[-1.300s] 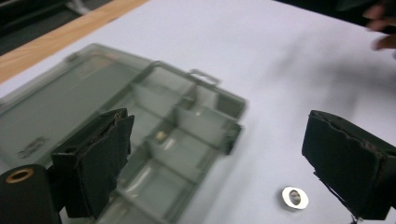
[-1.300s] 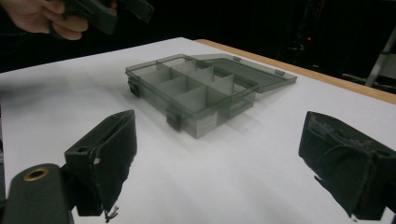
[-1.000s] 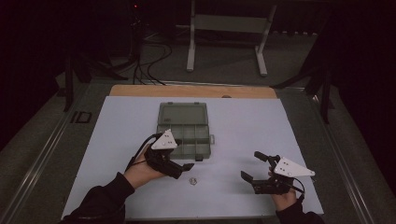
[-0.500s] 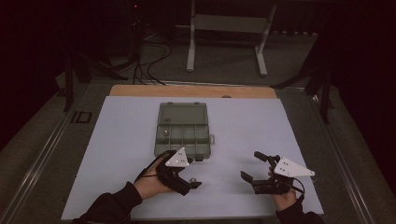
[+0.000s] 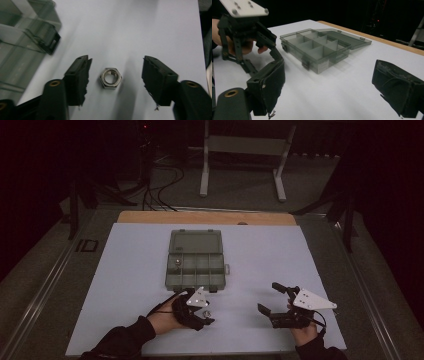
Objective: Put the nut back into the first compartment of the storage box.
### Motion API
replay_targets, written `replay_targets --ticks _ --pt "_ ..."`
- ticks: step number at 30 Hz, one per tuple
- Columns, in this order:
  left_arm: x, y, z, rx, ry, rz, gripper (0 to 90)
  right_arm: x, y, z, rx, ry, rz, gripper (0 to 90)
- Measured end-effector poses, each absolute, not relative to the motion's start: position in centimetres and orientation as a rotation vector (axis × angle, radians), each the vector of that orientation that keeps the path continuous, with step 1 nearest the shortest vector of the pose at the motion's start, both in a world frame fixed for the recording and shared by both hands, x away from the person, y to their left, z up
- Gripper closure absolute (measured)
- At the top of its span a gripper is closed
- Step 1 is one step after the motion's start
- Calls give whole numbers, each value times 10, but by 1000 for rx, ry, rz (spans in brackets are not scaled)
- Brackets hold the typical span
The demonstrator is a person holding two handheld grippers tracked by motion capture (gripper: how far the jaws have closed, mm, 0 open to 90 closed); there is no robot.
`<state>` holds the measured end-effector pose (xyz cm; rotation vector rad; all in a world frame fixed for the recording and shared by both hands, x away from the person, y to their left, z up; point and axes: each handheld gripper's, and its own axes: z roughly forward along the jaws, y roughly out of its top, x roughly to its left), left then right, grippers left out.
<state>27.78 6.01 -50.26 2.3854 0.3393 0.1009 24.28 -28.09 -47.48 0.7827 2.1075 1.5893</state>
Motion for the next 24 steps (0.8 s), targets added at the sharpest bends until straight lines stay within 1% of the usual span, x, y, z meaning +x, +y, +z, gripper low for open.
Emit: replay_targets --ticks 1,2,3,4,5,7,14,24 --pt "278 60 -504 2396 339 117 431 243 -281 -475 783 2108 1589 115" --pt "278 59 -505 2402 333 115 471 243 -281 -475 783 2103 1590 115" --pt "278 59 -506 2404 338 119 471 243 -281 -475 783 2103 1590 115" --pt "279 58 -507 2416 323 113 491 243 -281 -475 784 2104 1590 115" --pt "279 58 -507 2419 320 119 532 243 -281 -475 785 2107 1590 115" --pt "279 57 -508 2430 308 115 571 243 -281 -475 783 2105 1590 115" --pt "279 54 -510 2457 290 101 670 243 -281 -475 784 2107 1590 115" --pt "279 55 -508 2453 299 98 680 243 -281 -475 785 2103 1590 115"
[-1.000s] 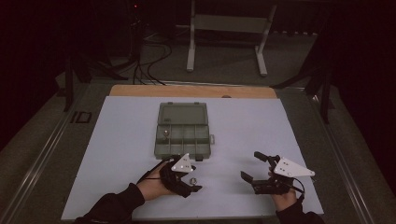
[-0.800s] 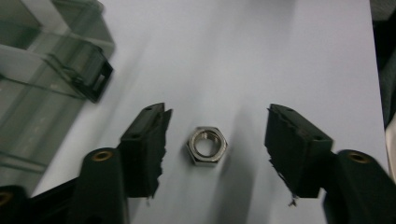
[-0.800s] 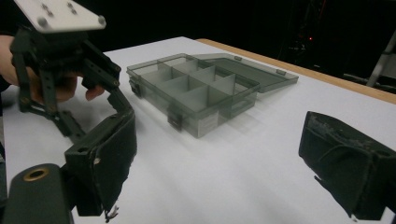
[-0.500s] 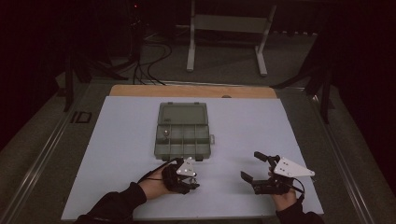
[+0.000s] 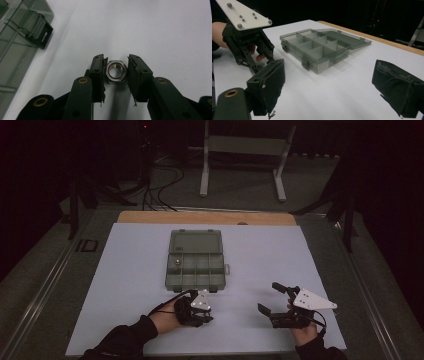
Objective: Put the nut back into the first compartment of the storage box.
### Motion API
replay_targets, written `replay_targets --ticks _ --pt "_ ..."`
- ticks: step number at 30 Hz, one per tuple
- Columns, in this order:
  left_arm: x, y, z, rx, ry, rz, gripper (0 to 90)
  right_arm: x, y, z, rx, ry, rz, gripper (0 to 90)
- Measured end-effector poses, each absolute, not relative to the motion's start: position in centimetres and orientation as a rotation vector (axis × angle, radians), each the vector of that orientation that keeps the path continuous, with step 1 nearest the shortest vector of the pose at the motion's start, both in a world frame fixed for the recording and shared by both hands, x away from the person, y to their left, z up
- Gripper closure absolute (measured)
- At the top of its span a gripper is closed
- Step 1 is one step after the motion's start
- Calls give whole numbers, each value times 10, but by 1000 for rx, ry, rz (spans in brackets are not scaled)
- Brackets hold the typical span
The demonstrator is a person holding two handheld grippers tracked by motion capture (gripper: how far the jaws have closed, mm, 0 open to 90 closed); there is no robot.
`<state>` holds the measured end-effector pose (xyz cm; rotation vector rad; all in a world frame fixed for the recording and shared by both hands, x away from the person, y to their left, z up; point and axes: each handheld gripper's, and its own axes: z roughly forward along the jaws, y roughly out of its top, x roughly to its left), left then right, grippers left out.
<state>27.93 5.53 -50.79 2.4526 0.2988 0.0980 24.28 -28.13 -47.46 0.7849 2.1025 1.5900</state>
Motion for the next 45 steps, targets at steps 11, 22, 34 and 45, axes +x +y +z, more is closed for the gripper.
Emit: replay_targets --ticks 11,22,34,45 --pt "291 72 -472 2377 371 172 680 243 -281 -475 786 2100 1592 115" --pt "309 99 -435 2307 477 299 680 243 -281 -475 786 2101 1593 115" --pt "346 132 -416 2219 651 398 680 244 -281 -475 788 2103 1596 115" --pt "381 149 -436 2144 849 429 680 244 -281 -475 789 2106 1596 115"
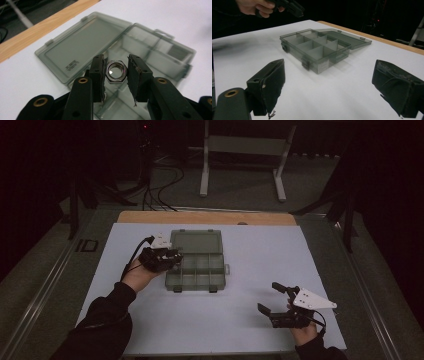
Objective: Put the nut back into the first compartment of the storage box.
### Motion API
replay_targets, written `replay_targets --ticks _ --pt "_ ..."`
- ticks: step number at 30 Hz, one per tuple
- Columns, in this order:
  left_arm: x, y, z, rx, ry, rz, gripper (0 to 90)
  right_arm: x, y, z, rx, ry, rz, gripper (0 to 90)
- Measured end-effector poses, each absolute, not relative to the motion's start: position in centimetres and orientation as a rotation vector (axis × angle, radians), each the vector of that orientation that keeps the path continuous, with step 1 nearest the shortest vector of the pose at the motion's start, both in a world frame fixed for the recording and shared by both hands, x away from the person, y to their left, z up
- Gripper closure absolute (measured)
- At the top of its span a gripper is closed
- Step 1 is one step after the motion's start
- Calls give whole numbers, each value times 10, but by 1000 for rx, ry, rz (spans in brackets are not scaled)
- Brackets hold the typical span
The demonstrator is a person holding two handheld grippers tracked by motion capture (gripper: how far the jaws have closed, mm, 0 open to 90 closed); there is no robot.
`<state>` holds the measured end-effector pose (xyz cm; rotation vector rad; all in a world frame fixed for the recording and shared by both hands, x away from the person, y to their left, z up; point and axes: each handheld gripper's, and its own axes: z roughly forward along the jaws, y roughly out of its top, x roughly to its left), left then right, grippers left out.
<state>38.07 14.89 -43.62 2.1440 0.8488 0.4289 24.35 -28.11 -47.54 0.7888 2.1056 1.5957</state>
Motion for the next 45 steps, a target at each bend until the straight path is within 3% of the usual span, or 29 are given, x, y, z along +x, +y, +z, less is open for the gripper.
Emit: replay_targets --ticks 21,24,33,40,45 --pt "408 150 -484 2189 1041 375 664 244 -281 -476 786 2109 1596 115" --pt "406 148 -481 2196 1050 399 468 244 -281 -476 789 2108 1598 115" --pt "392 156 -457 2111 1045 436 137 243 -282 -475 787 2104 1599 115" --pt "368 167 -448 2076 979 374 12 243 -281 -476 791 2108 1598 115" --pt "352 175 -448 2024 948 345 10 243 -281 -476 794 2107 1596 115"
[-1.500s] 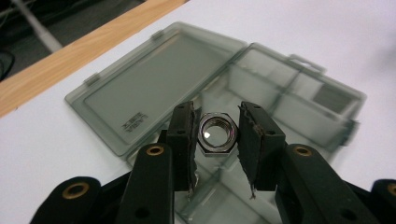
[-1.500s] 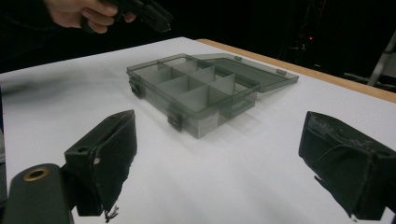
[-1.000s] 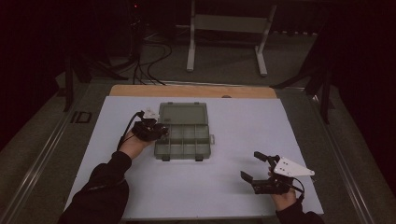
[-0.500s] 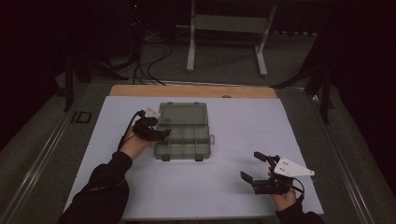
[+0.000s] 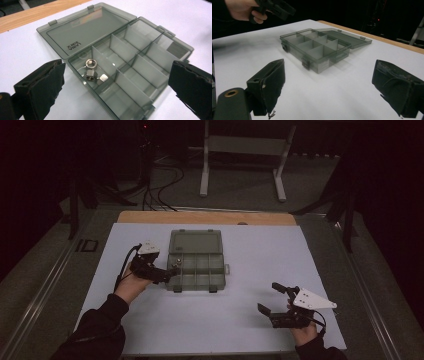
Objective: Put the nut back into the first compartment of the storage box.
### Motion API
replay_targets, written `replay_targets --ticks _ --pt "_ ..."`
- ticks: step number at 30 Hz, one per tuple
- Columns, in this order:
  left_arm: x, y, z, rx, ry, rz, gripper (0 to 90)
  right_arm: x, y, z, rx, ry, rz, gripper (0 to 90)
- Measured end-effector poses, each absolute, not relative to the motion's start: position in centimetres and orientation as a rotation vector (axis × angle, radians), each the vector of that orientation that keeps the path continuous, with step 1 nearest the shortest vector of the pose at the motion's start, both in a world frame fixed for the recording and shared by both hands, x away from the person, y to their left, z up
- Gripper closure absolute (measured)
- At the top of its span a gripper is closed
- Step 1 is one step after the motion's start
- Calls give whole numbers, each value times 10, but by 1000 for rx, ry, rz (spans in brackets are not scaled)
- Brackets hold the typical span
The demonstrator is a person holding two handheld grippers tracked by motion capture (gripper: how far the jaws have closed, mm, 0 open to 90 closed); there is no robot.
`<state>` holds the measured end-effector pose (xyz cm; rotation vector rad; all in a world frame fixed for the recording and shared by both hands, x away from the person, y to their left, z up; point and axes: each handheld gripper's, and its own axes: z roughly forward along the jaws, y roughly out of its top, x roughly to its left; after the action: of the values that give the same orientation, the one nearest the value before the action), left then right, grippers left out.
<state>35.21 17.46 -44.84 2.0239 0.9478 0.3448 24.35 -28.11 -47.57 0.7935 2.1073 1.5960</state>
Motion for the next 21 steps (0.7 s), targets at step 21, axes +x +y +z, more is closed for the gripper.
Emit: replay_targets --ticks 21 --pt "285 191 -466 1971 805 242 12 244 -280 -476 793 2110 1593 115"
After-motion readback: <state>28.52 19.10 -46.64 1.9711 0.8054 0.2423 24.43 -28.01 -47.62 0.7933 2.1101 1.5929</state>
